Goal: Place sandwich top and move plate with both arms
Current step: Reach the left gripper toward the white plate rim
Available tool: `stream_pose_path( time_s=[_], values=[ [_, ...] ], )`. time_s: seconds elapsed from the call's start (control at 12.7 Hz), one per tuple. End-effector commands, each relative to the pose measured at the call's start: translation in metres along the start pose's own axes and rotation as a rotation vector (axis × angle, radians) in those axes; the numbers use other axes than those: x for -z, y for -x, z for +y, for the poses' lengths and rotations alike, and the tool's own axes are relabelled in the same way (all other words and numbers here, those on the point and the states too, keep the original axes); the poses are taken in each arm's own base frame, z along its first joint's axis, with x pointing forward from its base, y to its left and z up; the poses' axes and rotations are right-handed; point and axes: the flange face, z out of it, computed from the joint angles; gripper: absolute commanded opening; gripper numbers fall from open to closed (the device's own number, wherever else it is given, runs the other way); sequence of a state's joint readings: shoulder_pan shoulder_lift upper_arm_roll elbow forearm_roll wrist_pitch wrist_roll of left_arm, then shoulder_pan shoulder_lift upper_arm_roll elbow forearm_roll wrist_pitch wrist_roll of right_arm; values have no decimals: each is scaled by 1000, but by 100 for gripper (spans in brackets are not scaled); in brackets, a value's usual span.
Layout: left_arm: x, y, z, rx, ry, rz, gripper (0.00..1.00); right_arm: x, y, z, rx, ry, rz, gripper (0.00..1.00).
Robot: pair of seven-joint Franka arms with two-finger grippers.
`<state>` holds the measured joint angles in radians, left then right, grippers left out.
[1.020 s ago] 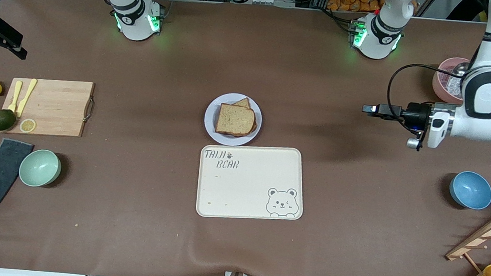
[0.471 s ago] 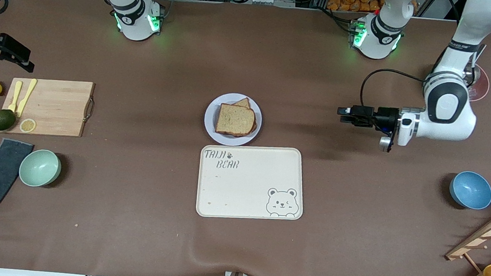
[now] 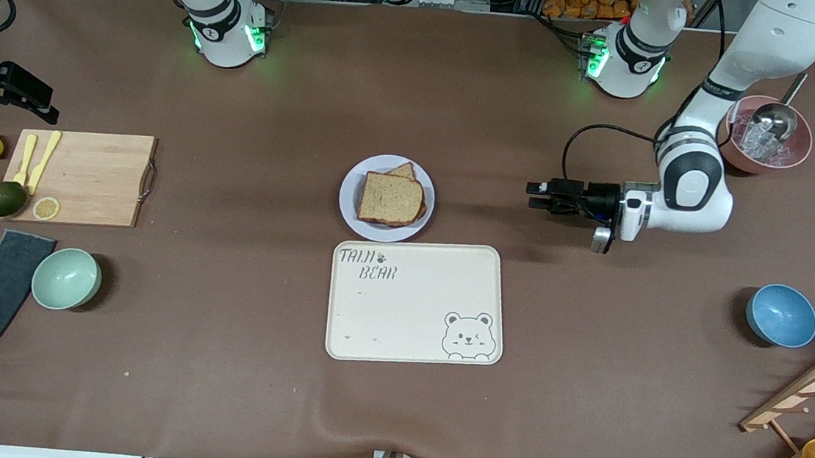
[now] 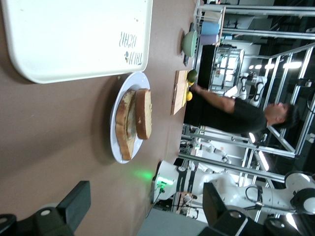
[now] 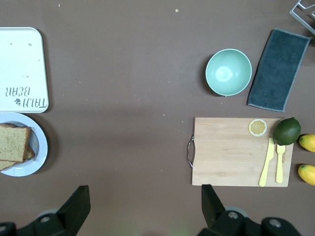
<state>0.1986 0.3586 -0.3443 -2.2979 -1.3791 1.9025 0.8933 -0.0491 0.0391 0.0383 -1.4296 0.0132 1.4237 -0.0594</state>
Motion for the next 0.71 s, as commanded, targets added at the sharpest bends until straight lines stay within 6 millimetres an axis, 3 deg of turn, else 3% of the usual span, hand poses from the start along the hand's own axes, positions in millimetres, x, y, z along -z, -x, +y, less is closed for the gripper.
stream_pose_path(
  time_s=[0.0, 0.31, 0.63],
  values=[
    [-24, 3, -16, -26, 53, 38, 100, 2, 3, 2, 2, -1, 8, 100],
    [-57, 5, -35, -45, 48, 77, 100, 0, 2, 1, 4, -2, 4, 100],
    [-78, 10, -52, -104, 75, 99, 100, -1, 2, 1, 4, 0, 2, 100]
  ],
)
